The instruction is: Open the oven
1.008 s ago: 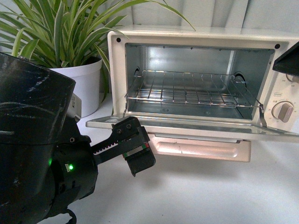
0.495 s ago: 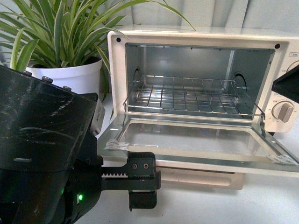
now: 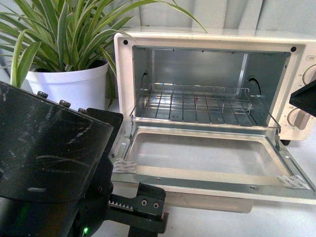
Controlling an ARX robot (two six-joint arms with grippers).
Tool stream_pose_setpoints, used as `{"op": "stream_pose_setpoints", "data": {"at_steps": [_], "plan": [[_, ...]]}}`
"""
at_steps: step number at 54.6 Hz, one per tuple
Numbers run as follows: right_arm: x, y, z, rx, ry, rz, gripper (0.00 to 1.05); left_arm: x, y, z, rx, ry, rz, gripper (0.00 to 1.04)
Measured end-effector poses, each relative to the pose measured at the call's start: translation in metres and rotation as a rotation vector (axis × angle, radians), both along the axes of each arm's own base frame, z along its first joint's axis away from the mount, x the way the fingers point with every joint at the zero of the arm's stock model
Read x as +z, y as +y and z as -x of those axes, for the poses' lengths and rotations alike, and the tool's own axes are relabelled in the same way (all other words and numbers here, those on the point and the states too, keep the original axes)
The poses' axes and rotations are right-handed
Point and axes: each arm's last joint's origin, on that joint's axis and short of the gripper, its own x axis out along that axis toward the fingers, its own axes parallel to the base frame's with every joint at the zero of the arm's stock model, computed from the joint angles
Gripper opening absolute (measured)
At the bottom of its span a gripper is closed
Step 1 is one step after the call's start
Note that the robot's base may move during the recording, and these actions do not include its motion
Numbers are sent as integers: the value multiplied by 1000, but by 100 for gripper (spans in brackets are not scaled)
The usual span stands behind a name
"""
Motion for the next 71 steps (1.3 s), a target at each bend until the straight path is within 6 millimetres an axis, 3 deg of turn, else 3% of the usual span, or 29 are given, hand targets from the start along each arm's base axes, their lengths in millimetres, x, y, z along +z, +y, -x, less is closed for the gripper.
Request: {"op": "stream_pose_setpoints", "data": {"at_steps": [13,29,44,50,67,71], "plan": [[-5,-5,14,45,-11,-10,95,15,10,29,-82,-74,-28,98],[-31,-24,69,77,-113,-12,95,62,44,92,-164,-349,49,98],[-56,-30,107,48,-153,22,95,56,74,129,-146,-397,26,98],[-62,-32,112,4,-211,7,95,51,86,146,-116,-415,51,98],[-70,-33,113,-11,-230,-25,95,47,98,150,-38,-434,115,98],[-73,-35,112,-106,-333,52,85,46,100,149,56,-481,132,91]]}}
